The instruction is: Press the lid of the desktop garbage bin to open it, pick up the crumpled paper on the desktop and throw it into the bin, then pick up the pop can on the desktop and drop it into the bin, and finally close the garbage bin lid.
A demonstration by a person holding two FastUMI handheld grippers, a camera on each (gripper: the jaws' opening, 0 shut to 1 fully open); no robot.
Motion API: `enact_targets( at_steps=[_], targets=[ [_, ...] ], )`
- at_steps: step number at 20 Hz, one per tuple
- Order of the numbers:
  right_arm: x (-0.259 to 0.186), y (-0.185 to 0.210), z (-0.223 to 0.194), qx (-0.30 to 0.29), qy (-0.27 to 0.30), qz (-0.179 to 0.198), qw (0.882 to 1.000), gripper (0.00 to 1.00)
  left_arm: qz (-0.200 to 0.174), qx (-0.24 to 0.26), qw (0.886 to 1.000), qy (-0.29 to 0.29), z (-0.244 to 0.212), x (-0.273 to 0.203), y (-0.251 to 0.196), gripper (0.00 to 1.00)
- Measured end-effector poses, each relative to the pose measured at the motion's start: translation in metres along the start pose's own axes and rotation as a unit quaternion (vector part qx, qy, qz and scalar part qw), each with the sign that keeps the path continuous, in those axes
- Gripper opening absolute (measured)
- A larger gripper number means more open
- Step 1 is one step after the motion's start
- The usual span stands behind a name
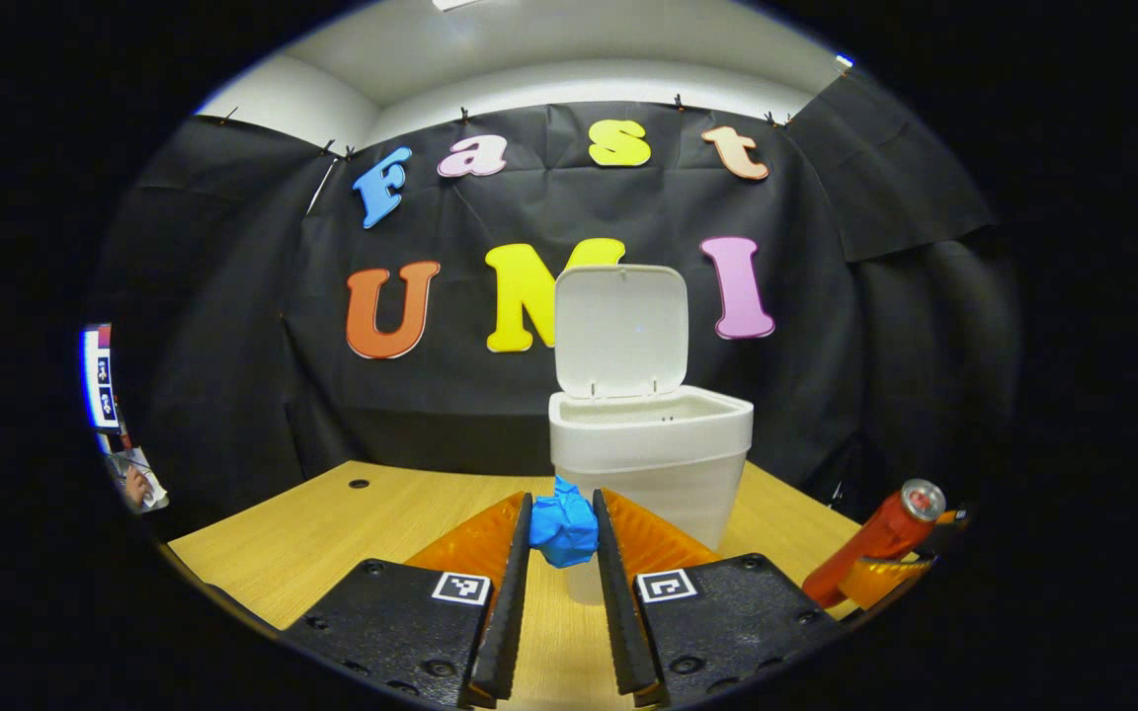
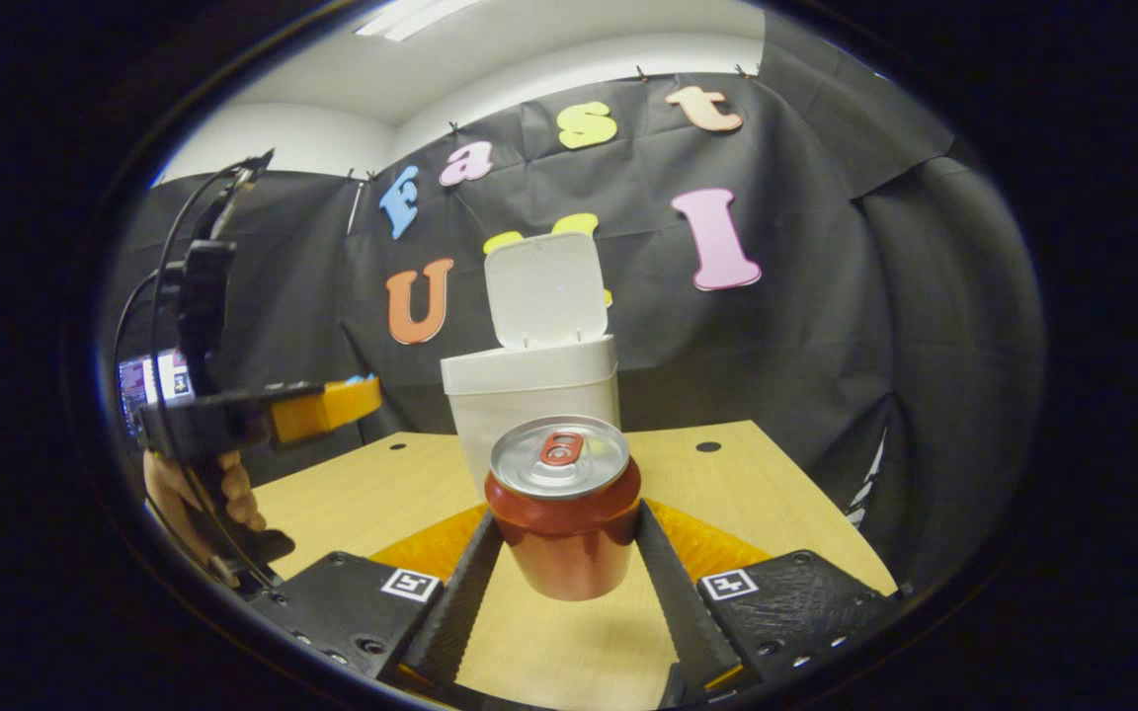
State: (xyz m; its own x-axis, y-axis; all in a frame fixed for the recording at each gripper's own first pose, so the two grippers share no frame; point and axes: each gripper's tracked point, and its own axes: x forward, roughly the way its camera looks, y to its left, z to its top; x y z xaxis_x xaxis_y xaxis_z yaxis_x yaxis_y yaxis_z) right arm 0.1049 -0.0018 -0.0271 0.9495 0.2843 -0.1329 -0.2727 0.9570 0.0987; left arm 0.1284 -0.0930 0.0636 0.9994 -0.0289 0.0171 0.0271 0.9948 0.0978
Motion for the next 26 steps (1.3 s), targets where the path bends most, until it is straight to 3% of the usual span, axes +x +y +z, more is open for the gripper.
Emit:
enact_targets(
  at_steps=[9,13,18,22,26],
  targets=[
    [0.002,-0.01,-0.003,0.011,0.001,0.001,1.0,0.81,-0.05,-0.026,0.997,-0.044,0.052,0.11,-0.032,0.4],
    [0.003,-0.013,-0.004,0.01,0.002,-0.001,1.0,0.81,-0.072,-0.042,0.996,-0.019,0.057,0.151,-0.052,0.4],
    [0.004,-0.012,-0.005,-0.003,0.001,0.0,1.0,0.81,-0.124,0.053,0.991,0.008,0.049,0.168,-0.082,0.41],
    [0.004,-0.009,-0.007,-0.011,0.004,-0.004,1.0,0.81,-0.129,0.048,0.989,0.046,0.025,0.166,-0.096,0.41],
    [0.008,-0.003,-0.008,-0.005,0.006,0.015,1.0,0.81,-0.119,0.053,0.99,0.048,0.027,0.166,-0.092,0.41]
  ],
)
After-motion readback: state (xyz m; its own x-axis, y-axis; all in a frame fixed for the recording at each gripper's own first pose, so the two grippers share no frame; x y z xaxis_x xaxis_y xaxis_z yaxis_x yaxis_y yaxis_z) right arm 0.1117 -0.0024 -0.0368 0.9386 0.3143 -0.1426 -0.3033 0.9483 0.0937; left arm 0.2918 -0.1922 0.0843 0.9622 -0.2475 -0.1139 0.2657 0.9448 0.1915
